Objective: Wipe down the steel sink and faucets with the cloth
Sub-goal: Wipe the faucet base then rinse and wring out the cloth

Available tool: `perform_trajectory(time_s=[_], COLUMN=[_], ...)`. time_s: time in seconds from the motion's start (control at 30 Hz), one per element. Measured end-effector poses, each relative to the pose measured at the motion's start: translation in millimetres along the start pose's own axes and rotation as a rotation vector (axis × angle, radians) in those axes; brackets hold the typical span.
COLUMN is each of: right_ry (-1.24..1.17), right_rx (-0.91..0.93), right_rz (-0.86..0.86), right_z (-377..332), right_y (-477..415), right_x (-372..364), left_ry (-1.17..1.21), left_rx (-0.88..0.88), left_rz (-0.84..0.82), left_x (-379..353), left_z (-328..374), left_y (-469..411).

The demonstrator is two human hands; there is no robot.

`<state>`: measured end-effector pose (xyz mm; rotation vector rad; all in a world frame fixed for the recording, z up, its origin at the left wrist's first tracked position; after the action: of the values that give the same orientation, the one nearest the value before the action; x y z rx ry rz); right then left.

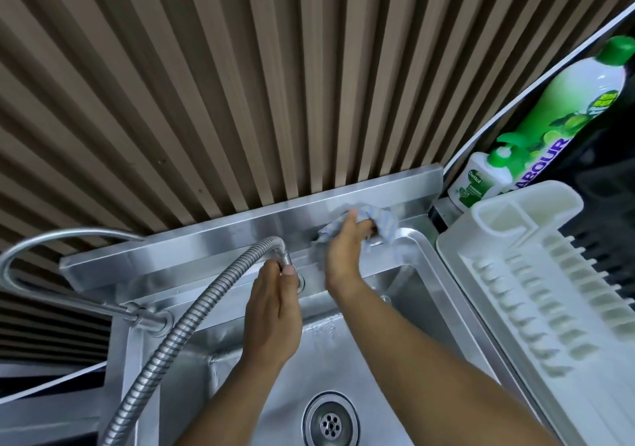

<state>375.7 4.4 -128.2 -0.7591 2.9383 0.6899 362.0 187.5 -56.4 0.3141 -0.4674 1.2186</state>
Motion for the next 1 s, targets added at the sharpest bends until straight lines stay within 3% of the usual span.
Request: perform_trajectory(time_s=[0.13, 0.23, 0.33, 0.5, 0.57, 0.67, 0.87, 1.0], right_ry=[-0.128, -0.029, 0.357, 1.034, 1.160, 1.229, 1.208, 1.122], right_rx=[0.075, 0.137, 0.369, 1.145, 1.335, 1.511, 1.638, 1.408], right_rz=[0.341, 0.545, 0.291, -0.132, -0.223, -0.211, -0.119, 0.056], right_z=[-44.3, -76.7, -79.0, -18.8, -17.7, -40.8, -63.2, -54.4], right_y=[-47.8, -60.9, -30.3, 58.1, 70.8, 62.3, 31.1, 17.4], right_x=[45.7, 77.5, 53.7, -22.8, -31.6, -30.3, -23.7, -10.6], left_ry=[-0.030, -0.033, -0.064, -0.080, -0.061, -0.054, -0.062, -0.071], left_rx=[0.006, 0.017, 0.019, 0.054, 0.057, 0.037, 0.009, 0.000], left_rz=[-0.013, -0.037, -0.042, -0.069, -0.082, -0.057, -0.028, -0.047], left_x=[-0.3, 0.1, 0.3, 1.0, 0.9, -0.8, -2.0, -3.2], left_z=[0.1, 3.8, 9.7, 13.7, 12.3, 10.5, 6.3, 5.5], left_y=[-0.5, 1.8, 6.2, 10.8, 11.0, 9.4, 8.6, 8.1])
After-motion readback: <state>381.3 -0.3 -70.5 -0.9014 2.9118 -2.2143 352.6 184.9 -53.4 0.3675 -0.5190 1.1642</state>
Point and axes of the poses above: each hand's wrist, its own y-axis away from the middle knuckle, its own x-axis out of the back of the hand, z = x × y, the point moved 8 cm from there along -y, towards the middle knuckle, and after that the axes turned 3 degrees about y, right-handed, at the moved point
